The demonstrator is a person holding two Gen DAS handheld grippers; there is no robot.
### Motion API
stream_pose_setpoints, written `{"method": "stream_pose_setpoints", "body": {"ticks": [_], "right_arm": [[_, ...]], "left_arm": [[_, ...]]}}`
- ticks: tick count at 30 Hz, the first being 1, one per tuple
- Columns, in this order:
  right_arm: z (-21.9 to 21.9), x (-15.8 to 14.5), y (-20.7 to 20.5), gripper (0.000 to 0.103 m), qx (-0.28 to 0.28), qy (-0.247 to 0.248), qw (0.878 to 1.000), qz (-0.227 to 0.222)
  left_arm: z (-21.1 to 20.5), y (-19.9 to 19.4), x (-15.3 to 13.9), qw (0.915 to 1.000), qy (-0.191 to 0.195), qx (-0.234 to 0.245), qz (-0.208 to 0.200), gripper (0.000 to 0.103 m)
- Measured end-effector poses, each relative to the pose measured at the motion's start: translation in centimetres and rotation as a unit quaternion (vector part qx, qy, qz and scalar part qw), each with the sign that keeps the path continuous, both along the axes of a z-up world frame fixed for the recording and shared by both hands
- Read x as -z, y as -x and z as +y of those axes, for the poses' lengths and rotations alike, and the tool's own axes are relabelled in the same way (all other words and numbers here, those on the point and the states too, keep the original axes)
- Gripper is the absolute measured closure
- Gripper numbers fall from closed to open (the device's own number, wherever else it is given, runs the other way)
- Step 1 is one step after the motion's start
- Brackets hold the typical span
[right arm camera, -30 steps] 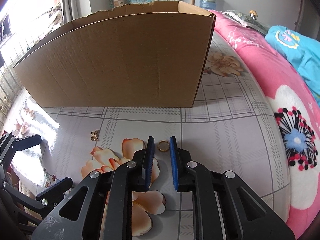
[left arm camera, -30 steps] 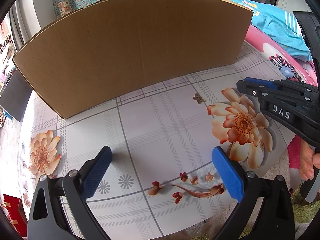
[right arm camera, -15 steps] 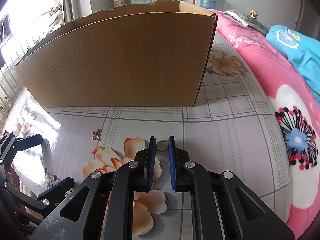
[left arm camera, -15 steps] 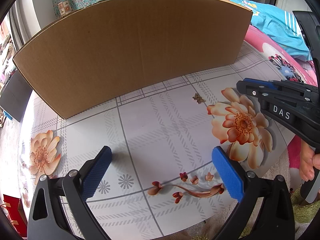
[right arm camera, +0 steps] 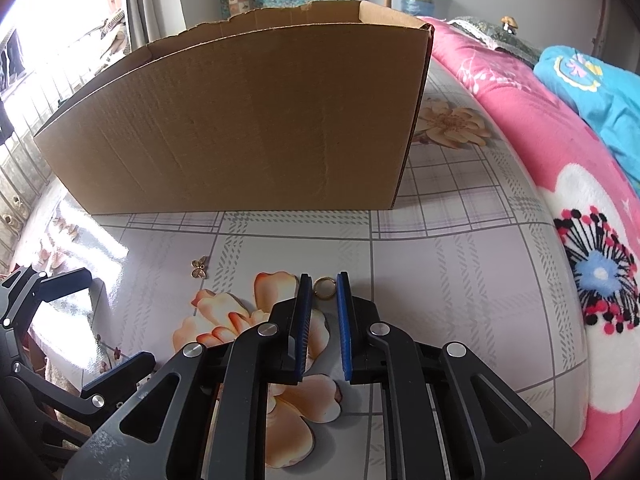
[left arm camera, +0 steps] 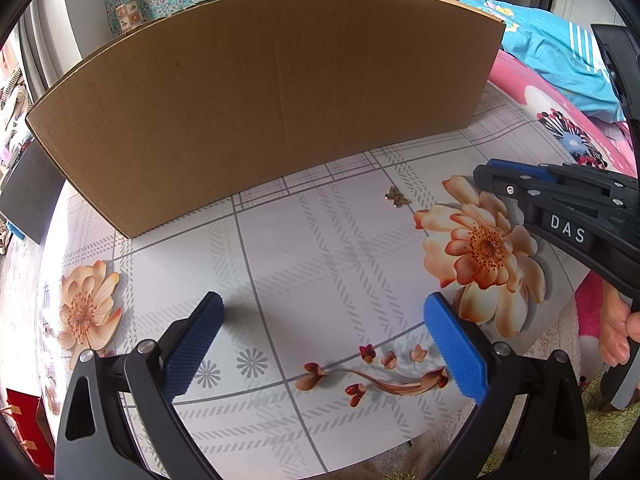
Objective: Organize jewelry
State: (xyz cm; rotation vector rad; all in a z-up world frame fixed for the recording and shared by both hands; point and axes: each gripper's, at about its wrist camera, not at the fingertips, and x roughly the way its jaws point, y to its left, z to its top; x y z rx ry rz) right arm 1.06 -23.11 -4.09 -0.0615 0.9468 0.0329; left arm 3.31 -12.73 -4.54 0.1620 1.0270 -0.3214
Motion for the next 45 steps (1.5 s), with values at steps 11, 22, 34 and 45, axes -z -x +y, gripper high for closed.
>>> {"method": "stream_pose_setpoints", "body": {"ticks": [11,22,34,45], "right_arm": [[-0.19,-0.04,0.04,0.091,0.0,-0.003,1.0,0.0],[0.05,0.0,0.29,0.091,-0.001,-0.005,1.0,0.001],[0.0,-0.02,0.2,0.091,-0.001,-0.006,1.0,0.001],[0.02,-0.03,0.07,0.091,-0.001,-0.015,1.0,0.006]], "left_arm": [[-0.1,0.06,-0.11,1.0,0.0,0.0,0.0,0.005],[-0.14,0.02,-0.12,1.0,0.0,0.0,0.0,0.005],[-0.19,0.03,-0.09,1.0,0.0,0.0,-0.001,0.005],[-0.2,0.22,-0.01,1.0,0.001,0.002,-0.002,0.005]]}}
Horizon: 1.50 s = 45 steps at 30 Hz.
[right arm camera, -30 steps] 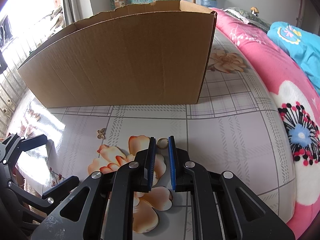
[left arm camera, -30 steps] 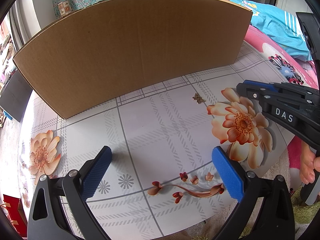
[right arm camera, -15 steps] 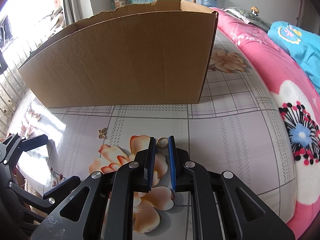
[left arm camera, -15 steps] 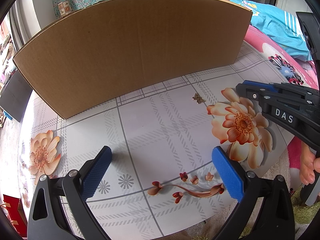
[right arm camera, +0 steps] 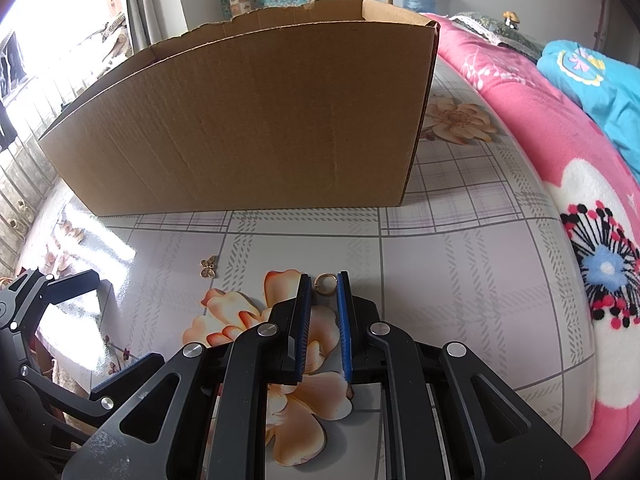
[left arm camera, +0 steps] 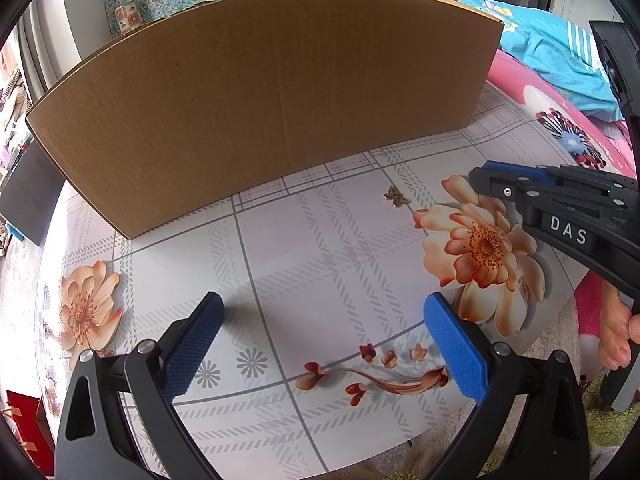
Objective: Organize jewelry
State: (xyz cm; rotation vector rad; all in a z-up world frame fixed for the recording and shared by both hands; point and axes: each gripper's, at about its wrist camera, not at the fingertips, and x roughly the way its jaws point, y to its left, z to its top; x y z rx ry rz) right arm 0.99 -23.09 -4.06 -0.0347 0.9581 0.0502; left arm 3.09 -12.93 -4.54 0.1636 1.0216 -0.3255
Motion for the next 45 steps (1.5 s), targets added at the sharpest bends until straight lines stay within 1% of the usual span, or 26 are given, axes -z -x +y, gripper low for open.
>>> {"method": "stream_pose_setpoints", "body": {"ticks": [5,8,12,14,16,19,21,24,26,27,29,30,34,37,41,45], "right_arm": [[0.2,0.0,0.4,0.091,0.005,-0.019,1.0,-0.001],[-0.3,0.0,0.9,0.091,0.004,-0.053,0.999,-0.002],[-1.3,0.1,1.4,0.091,0.001,-0.09,0.996,-0.002],[-1.9,0.2,1.6,0.091,0.0,-0.11,0.994,-0.001],[-2.4,0.3,1.7,0.091,-0.001,-0.129,0.992,-0.001],[-2.9,0.4,1.9,0.091,-0.005,-0.15,0.989,-0.001],[-3.2,0.5,1.9,0.092,-0.007,-0.158,0.987,-0.001],[-3.8,0.5,2.0,0.091,-0.008,-0.168,0.986,-0.001],[-4.2,0.5,2.1,0.091,-0.006,-0.175,0.985,-0.002],[-4.4,0.6,2.0,0.091,-0.005,-0.179,0.984,-0.003],[-4.9,0.7,2.0,0.091,-0.002,-0.195,0.981,-0.002],[-5.2,0.9,1.8,0.091,-0.001,-0.201,0.98,-0.002],[-5.5,1.0,1.9,0.091,-0.002,-0.212,0.977,-0.003],[-6.1,0.8,1.9,0.091,-0.003,-0.215,0.977,-0.005],[-6.1,0.8,2.0,0.091,-0.003,-0.219,0.976,-0.006],[-6.7,0.5,2.4,0.091,-0.002,-0.22,0.975,-0.007]], "left_arm": [[0.3,0.4,-0.2,0.9999,0.005,0.008,-0.013,0.005],[0.5,0.7,-0.1,0.9996,0.008,0.019,-0.02,0.005],[0.8,0.3,-0.1,0.9993,0.011,0.031,-0.017,0.005],[1.1,0.0,-0.3,0.9989,0.026,0.034,-0.017,0.005],[1.7,-0.4,-0.7,0.9976,0.055,0.036,-0.018,0.005],[1.9,-1.0,-1.4,0.9961,0.068,0.043,-0.036,0.007],[1.6,-1.5,-2.1,0.9947,0.065,0.057,-0.056,0.011],[0.6,-2.1,-2.5,0.9936,0.058,0.074,-0.064,0.021],[-0.2,-2.7,-2.4,0.9932,0.056,0.084,-0.057,0.033],[-0.7,-3.1,-2.3,0.993,0.056,0.09,-0.052,0.036],[-1.6,-3.3,-2.0,0.9922,0.055,0.103,-0.044,0.046],[-2.0,-3.5,-1.8,0.9917,0.053,0.11,-0.041,0.048],[-3.1,-3.5,-1.2,0.9894,0.041,0.134,-0.036,0.063],[-3.7,-3.5,-1.0,0.9882,0.019,0.144,-0.048,0.069],[-3.9,-3.5,-1.0,0.9875,0.015,0.148,-0.052,0.082],[-4.1,-3.4,-1.0,0.9854,0.013,0.16,-0.056,0.089]]}}
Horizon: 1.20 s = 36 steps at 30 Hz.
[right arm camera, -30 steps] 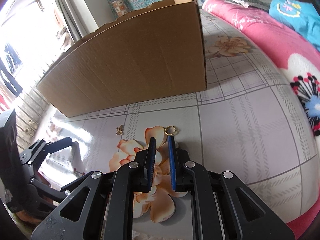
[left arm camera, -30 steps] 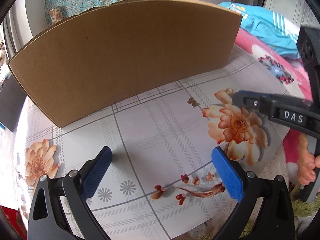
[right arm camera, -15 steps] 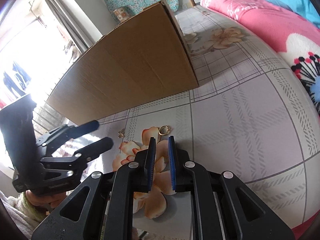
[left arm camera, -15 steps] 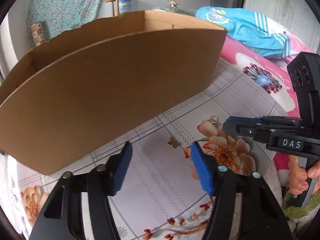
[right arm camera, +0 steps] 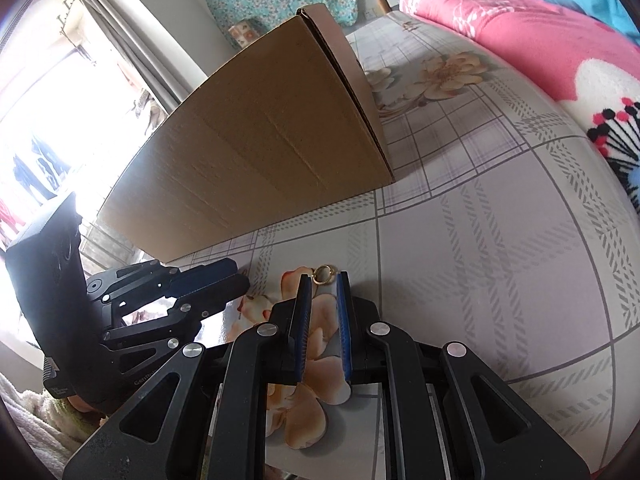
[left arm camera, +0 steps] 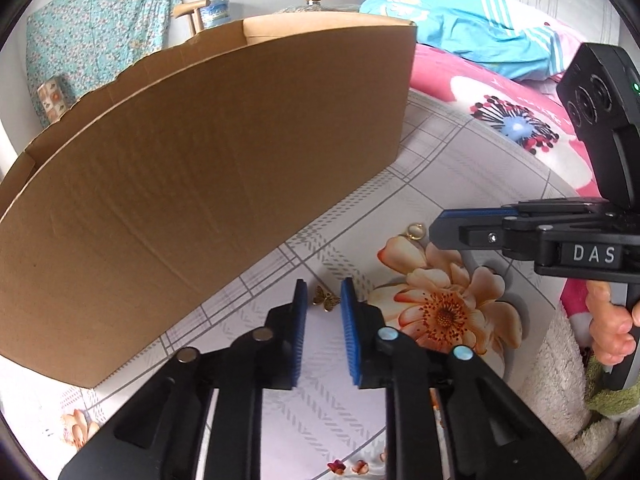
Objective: Organize jewelry
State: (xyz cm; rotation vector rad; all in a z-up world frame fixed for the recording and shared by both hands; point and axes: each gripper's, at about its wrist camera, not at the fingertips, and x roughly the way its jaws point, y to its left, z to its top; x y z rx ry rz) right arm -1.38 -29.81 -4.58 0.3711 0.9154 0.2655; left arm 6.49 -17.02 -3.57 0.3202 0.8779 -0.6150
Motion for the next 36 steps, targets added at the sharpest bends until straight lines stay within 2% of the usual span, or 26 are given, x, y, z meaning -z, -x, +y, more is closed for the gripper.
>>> {"method": "stream_pose_setpoints", "body": {"ticks": [5,9,14,16,20,24,30,36], "right_arm": [[-0.2,-0.1,0.2,0.091,0.004,0.001,1.0,0.002],[0.0,-0.4,0.1,0.087,0.01,0.009,1.0,0.005],[0.2,-0.9,0.4,0.085,0.016,0.02,1.0,0.007],[0.5,-1.1,0.4,0.082,0.013,0.03,0.999,0.007],[1.8,-1.7,0.1,0.073,0.004,0.07,0.998,-0.002],[3.5,-2.1,-0.6,0.073,-0.006,0.127,0.992,-0.011],[5.0,-1.7,-1.7,0.073,-0.014,0.182,0.983,-0.006],[5.9,-1.7,-2.0,0.073,-0.017,0.21,0.978,-0.005]], "left_arm": [[-0.3,-0.2,0.0,1.0,0.004,0.001,0.0,0.091],[0.0,-0.2,0.1,1.0,0.006,-0.004,0.003,0.091],[1.1,-0.1,0.0,0.9996,0.004,-0.025,0.011,0.091],[1.8,0.1,0.0,0.9992,0.004,-0.037,0.015,0.091],[3.1,0.5,0.0,0.9978,0.005,-0.063,0.022,0.091],[4.1,0.9,-0.1,0.996,0.009,-0.084,0.032,0.09],[4.8,1.1,-0.1,0.9941,0.019,-0.1,0.038,0.09],[5.1,0.9,-0.1,0.9932,0.028,-0.105,0.043,0.09]]}}
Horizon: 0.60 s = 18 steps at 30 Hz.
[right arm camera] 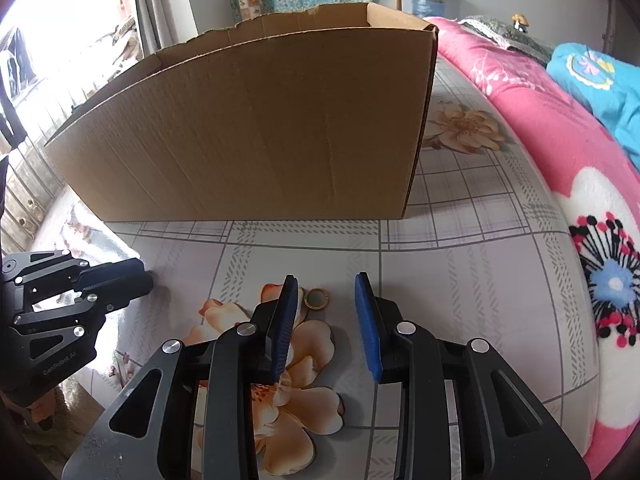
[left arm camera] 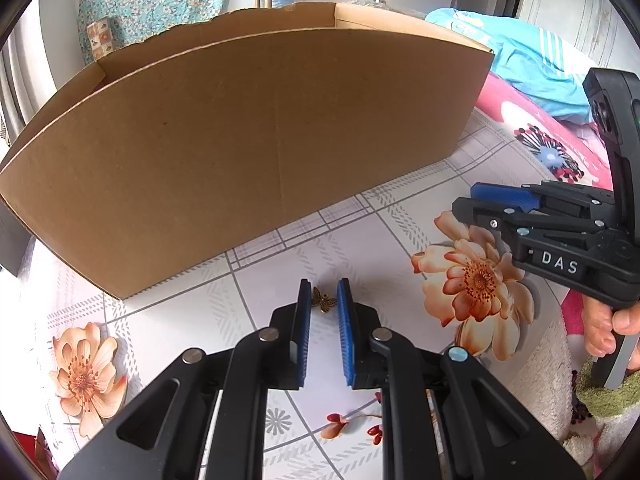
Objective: Organize jewelry
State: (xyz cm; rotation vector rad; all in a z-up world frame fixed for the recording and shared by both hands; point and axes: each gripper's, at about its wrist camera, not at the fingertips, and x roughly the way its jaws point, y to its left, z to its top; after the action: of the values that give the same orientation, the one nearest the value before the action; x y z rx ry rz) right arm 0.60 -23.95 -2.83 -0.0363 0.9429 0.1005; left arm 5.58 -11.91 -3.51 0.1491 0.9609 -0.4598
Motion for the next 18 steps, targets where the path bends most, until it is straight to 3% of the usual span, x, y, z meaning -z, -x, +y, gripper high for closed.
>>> {"method": "stream_pose_setpoints", "body": {"ticks": [13,18], "right_arm": [[2.0,0.2,0.2,0.073,-0.006,0.028,1.0,0.002],[2.5,0.2,0.3,0.081,-0.006,0.035,0.999,0.0]], "left_arm": [[0.3,-0.1,-0.1,1.0,-0.001,-0.001,-0.002,0.09],[0.3,-0.1,-0.1,1.0,-0.002,0.0,-0.002,0.09]]}}
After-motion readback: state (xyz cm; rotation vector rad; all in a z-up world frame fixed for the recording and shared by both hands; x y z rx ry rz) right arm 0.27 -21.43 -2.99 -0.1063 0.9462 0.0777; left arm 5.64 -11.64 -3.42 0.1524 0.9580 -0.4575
